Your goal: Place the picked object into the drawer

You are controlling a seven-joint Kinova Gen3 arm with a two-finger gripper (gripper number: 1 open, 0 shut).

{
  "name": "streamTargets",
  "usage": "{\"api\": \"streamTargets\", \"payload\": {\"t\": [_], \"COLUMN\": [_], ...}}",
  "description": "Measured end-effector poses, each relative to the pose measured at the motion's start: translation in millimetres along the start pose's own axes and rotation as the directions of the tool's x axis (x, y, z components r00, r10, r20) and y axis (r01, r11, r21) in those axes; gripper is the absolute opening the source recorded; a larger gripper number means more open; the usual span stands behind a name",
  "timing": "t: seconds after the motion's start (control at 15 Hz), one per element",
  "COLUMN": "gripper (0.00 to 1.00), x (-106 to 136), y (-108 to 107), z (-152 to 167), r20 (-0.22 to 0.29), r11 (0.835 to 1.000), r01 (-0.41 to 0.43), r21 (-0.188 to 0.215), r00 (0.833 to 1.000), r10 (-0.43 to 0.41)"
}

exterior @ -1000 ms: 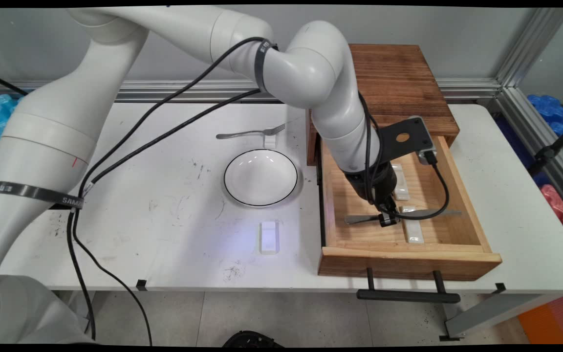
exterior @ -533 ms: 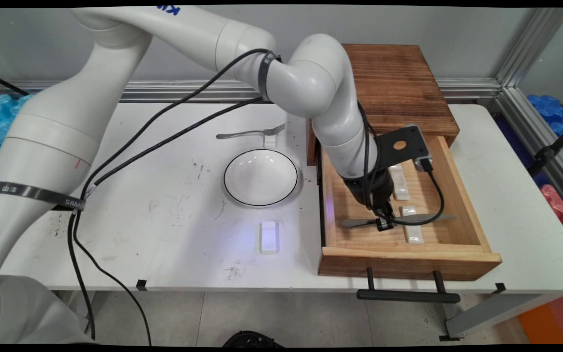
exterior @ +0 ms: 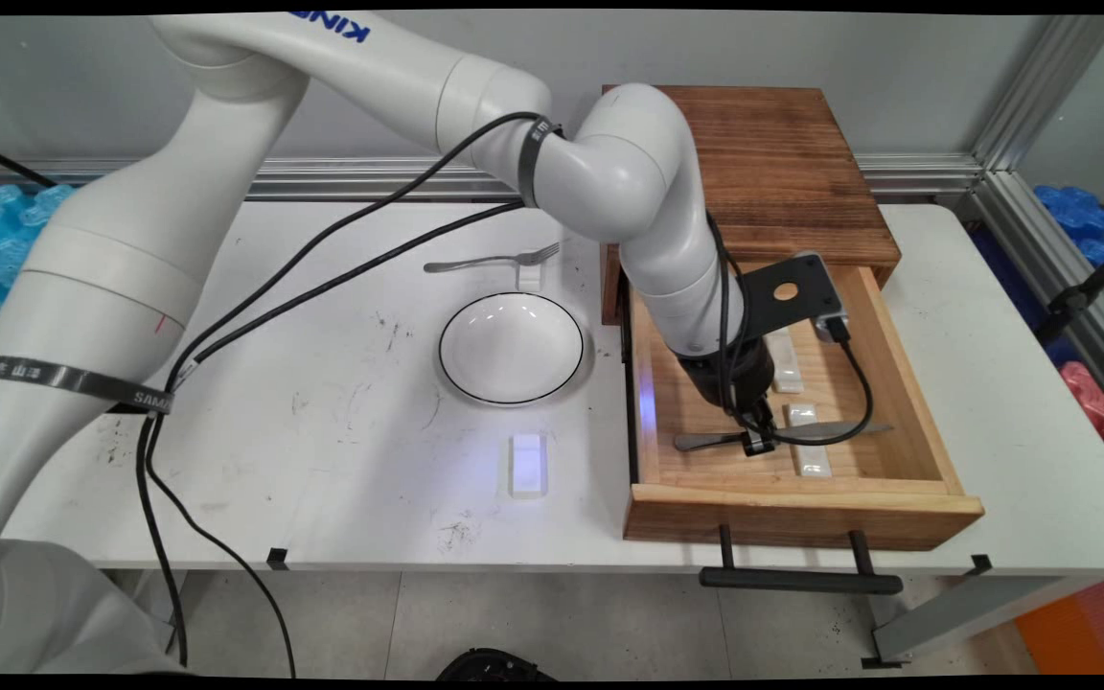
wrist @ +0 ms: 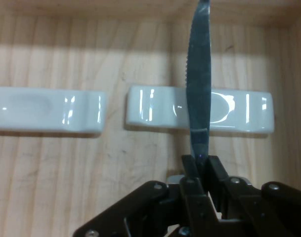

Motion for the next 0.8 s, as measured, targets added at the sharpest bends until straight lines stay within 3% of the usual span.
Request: {"api": "streamTargets", "payload": {"t": [0.4,0.47,0.8], "gripper": [0.0,1.0,1.0], "x": [-0.1,0.3,2.5], "y": [0.6,0.6,-0.6], "z": [6.3,6.9,7.9], "r20": [-0.003,-0.005,-0.014], "r11": [1.0,1.0,1.0], "r01": [0.002,0.002,-0.002], "r21": [-0.006,-0.006,0.004], "r00": [1.0,1.0,1.0], "r10": [-0.002,-0.002,0.002]}}
